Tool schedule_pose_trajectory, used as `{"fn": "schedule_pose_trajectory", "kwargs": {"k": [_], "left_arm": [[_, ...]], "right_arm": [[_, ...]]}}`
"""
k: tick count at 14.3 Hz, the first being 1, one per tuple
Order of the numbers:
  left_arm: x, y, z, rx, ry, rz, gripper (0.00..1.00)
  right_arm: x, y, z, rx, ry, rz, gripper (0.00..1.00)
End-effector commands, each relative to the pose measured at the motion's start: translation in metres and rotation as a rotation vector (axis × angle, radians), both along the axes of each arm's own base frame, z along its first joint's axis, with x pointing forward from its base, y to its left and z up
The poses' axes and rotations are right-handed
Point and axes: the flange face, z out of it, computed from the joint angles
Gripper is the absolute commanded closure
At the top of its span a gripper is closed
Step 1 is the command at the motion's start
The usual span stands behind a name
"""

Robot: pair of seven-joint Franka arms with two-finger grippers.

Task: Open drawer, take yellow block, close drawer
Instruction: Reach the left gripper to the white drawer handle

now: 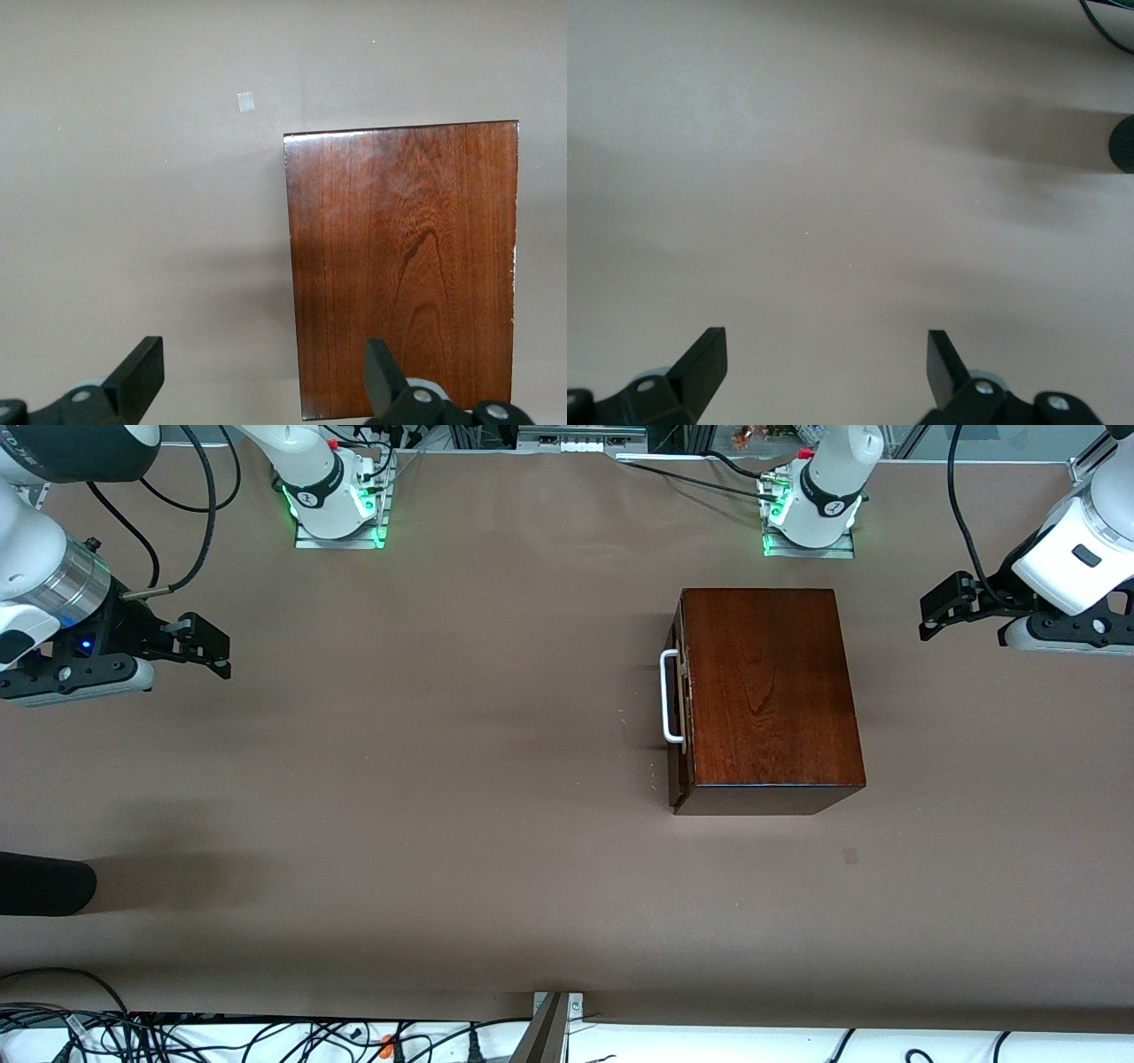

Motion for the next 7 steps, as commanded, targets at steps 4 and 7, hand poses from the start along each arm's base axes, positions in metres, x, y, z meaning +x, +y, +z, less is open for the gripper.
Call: {"fn": "schedule_pose_trajectory", "kwargs": {"k": [4,7], "left_arm": [[-0.0016,0.0027,0.0087,-0.011,-0.019,-0.026,0.00],[-0.0013,0.0008,0.0079,-0.012,-0.018,-0.012,0.00]], "right_arm": [[0.0017,0.0019,0.0059,-0.011,-0.012,-0.003,0.00],[0.0017,0.0019,0.0059,-0.011,-0.012,-0.003,0.00]]}}
